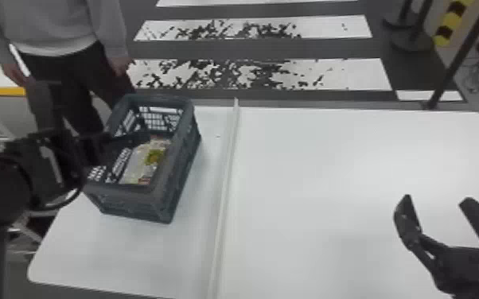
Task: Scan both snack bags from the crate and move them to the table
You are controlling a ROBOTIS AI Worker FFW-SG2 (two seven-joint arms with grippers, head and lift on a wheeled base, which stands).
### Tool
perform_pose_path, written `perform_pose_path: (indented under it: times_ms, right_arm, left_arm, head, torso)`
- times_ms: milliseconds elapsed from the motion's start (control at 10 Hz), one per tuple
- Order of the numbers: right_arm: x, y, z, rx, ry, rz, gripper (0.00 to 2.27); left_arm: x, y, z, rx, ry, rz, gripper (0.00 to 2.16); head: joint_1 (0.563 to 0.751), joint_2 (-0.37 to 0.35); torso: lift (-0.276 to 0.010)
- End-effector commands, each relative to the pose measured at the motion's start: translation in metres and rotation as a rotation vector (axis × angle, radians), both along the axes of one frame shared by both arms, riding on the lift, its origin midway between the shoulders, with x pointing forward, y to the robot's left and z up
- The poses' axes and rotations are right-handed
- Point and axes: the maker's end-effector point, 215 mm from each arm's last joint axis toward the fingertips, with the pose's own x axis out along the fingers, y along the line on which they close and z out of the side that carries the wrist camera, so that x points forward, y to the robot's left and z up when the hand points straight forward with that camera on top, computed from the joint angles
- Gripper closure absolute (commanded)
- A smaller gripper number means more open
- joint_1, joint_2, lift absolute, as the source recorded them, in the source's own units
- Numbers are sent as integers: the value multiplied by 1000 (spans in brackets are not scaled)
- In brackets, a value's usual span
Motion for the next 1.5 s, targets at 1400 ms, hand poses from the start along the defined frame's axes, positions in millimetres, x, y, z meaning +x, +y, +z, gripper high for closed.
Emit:
perform_pose_path:
  times_ms: [1400]
  right_arm:
    - [-2, -17, 2, 4, -19, -30, 63]
  left_arm:
    - [20, 19, -60, 138, 369, -147, 107]
  head:
    - [695, 131]
  torso:
    - [-87]
